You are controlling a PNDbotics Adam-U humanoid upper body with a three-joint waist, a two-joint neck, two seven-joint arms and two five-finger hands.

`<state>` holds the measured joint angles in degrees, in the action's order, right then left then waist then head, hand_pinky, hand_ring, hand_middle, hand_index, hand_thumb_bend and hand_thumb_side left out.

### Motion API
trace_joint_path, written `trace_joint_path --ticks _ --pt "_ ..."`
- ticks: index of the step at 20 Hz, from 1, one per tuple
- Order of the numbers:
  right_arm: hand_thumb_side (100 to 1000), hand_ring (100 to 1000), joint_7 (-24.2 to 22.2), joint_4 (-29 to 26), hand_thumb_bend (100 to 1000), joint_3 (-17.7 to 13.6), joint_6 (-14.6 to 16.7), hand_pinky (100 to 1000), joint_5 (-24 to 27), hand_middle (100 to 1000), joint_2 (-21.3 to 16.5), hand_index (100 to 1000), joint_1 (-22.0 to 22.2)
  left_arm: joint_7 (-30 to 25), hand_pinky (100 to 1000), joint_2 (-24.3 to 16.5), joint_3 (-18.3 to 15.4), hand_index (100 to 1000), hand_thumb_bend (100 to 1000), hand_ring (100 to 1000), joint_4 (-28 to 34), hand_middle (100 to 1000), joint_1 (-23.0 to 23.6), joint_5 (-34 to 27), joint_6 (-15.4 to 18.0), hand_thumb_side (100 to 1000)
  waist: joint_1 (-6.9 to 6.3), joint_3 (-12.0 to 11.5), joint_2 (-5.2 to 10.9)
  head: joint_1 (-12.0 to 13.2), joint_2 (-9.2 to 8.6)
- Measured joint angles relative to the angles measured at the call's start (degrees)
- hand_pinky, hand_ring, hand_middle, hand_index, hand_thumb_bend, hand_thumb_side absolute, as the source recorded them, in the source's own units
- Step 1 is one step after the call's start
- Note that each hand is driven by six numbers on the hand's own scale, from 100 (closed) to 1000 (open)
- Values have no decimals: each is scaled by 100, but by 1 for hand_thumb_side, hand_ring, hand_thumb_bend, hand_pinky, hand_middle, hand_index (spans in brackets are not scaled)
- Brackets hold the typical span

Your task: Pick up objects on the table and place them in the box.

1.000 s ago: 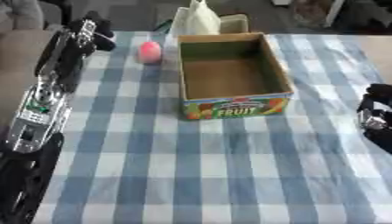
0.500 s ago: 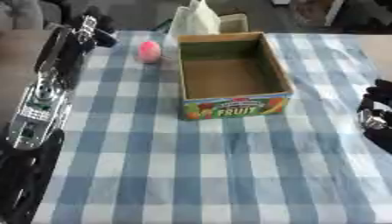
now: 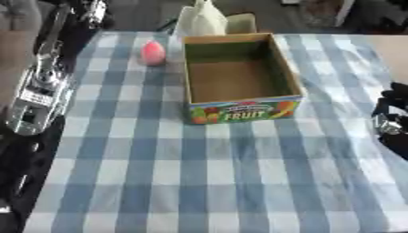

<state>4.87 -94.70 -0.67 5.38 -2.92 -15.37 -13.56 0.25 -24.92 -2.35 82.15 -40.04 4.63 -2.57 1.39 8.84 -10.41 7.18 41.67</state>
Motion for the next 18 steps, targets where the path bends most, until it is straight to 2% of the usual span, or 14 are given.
trace_joint_path --ticks 5,10,14,15,18 --pt "100 766 -14 0 100 10 -4 573 0 705 0 820 0 106 678 -265 116 724 203 594 -740 585 -657 476 161 424 -12 75 -2 22 -1" --pt "100 766 -41 0 100 38 8 573 1 705 0 820 0 102 684 -410 410 741 281 613 -1553 605 -1226 990 229 364 -20 154 -2 26 -16" --pt "100 766 -72 0 100 71 6 572 2 705 0 820 -1 64 689 -426 659 747 294 619 -2215 609 -1561 1401 220 402 -27 223 -1 31 -20" --pt "100 766 -81 0 100 73 10 572 3 705 0 820 -1 51 691 -420 696 749 327 625 -2381 612 -1627 1504 206 384 -30 242 -1 34 -20" --pt "100 766 -96 1 100 103 10 572 5 705 -1 820 -3 72 692 -327 796 751 342 627 -2866 614 -1785 1802 126 396 -52 319 0 57 -21"
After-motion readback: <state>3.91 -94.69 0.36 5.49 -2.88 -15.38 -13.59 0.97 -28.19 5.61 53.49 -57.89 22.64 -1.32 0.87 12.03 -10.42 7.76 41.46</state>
